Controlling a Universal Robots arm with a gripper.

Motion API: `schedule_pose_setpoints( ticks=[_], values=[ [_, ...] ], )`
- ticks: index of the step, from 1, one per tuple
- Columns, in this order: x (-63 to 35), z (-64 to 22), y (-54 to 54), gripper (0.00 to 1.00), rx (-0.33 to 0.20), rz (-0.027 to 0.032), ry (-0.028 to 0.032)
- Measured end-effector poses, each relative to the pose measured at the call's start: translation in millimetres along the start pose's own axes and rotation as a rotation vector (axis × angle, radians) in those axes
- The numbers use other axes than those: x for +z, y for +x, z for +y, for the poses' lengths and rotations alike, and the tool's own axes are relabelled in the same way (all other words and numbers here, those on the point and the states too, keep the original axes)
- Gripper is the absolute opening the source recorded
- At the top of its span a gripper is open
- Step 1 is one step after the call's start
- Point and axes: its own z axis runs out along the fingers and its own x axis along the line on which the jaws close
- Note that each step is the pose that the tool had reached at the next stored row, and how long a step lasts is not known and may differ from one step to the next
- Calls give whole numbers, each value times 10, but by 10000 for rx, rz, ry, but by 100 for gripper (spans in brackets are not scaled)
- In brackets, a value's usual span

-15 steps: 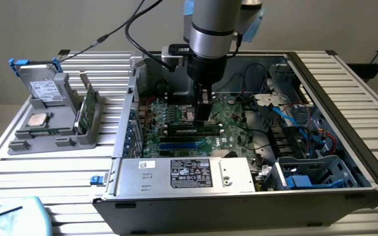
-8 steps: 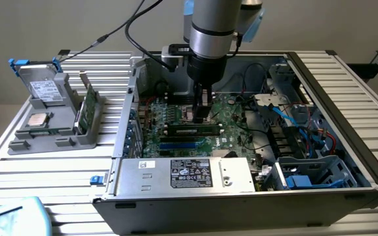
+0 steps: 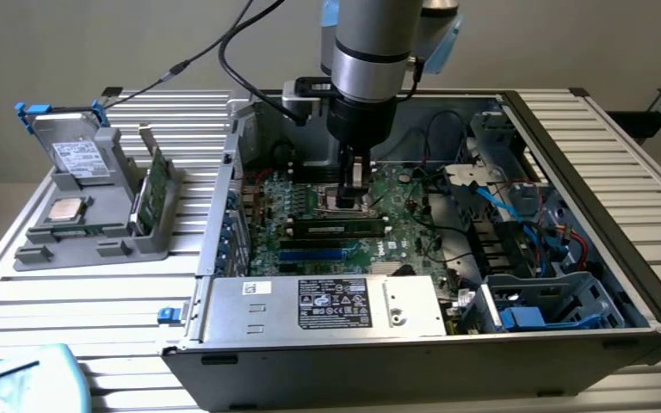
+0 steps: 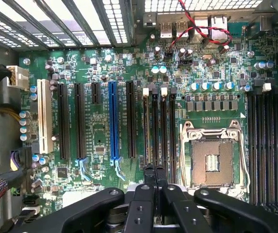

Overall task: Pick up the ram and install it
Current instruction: 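Press down the ram until it locks into place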

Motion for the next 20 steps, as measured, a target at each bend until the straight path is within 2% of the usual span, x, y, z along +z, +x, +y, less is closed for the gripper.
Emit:
schedule_pose_setpoints(
  ticks=[10,18,20],
  values=[
    [-1,-7,-1,13,-1,2,0],
    [-22,-335,-15,13,-13,5,-94],
    [-23,-359,-17,13,-14,6,-101]
  ],
)
